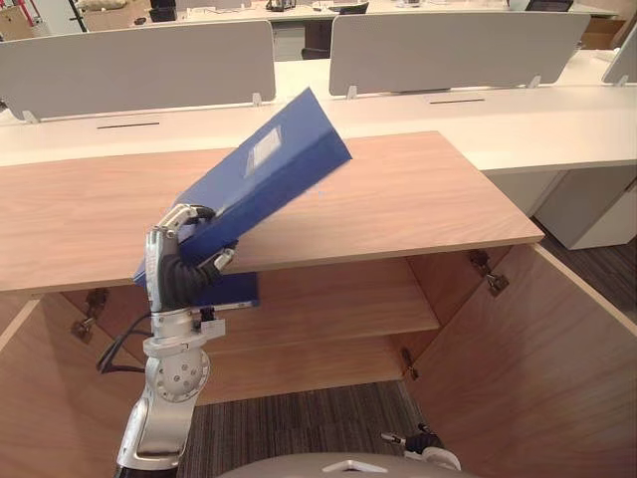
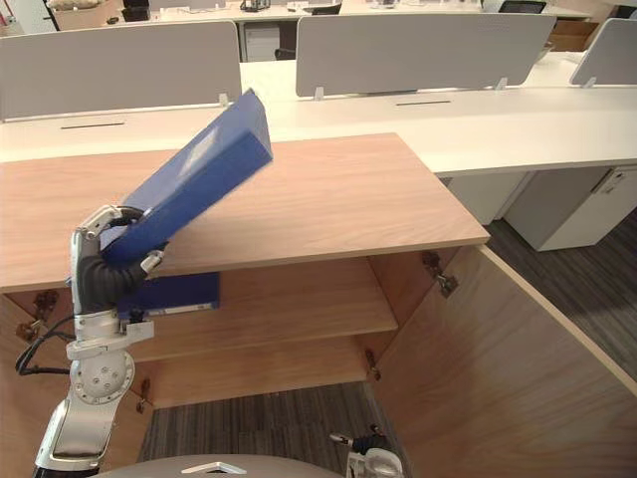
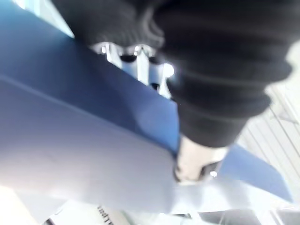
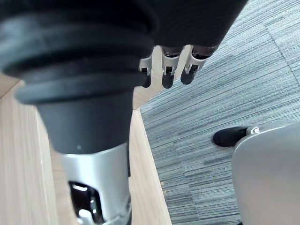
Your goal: Walk over to the cabinet, pick up the folder, carry it to the office cabinet, place the folder inside the office cabinet, then close the office cabinet door
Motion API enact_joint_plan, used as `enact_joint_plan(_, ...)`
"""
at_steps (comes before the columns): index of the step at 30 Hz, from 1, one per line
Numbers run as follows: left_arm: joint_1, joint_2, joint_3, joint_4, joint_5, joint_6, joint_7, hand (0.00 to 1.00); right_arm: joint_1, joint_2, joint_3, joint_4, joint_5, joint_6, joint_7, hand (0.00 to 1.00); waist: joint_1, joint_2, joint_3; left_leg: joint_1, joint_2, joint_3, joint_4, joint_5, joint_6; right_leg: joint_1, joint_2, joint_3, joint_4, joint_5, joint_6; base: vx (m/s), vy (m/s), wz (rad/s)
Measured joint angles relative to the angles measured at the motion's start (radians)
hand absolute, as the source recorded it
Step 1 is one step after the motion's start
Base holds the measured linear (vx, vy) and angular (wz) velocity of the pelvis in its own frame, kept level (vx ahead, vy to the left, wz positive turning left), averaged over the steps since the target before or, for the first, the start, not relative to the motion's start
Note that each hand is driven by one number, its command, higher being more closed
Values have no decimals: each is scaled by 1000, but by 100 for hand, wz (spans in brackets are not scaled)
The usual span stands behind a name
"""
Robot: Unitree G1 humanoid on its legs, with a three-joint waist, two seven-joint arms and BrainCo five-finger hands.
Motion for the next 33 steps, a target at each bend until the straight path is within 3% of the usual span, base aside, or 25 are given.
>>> enact_joint_plan(5,9,-54,18,-81,-87,-3,66,100,39,8,76,-92,13,-22,-12,0,6,-1,-3,-1,-1,0,-3,2,2,-7,-1,2,12,-1,0,-47,-23,0)
enact_joint_plan(9,42,-87,14,-175,-130,-16,92,100,92,28,111,-264,17,-33,-17,0,2,-2,-2,0,-4,-2,-6,5,7,-10,-3,1,19,-4,4,-32,-12,1)
enact_joint_plan(14,44,-93,-1,-262,-154,-52,122,100,157,64,147,-573,54,-91,-20,0,-2,-4,-1,-2,-6,-1,-6,7,9,-15,-5,2,23,-4,5,-16,-6,0)
enact_joint_plan(19,49,-112,-23,-315,-155,-82,126,100,209,95,157,-831,76,-133,-21,0,-5,-5,-1,-13,-6,1,-2,7,9,-29,-5,5,22,-3,5,0,0,0)
enact_joint_plan(25,89,-116,-72,-315,-194,-84,115,100,238,117,177,-1148,111,-206,-34,0,-19,-15,5,-14,-6,4,0,6,9,-31,-4,11,19,-2,6,0,0,0)
enact_joint_plan(33,91,-116,-104,-303,-261,-88,55,100,228,119,194,-1389,152,-284,-35,0,-17,-17,7,-14,-7,24,0,3,12,-43,-4,29,24,1,9,-13,-13,-7)
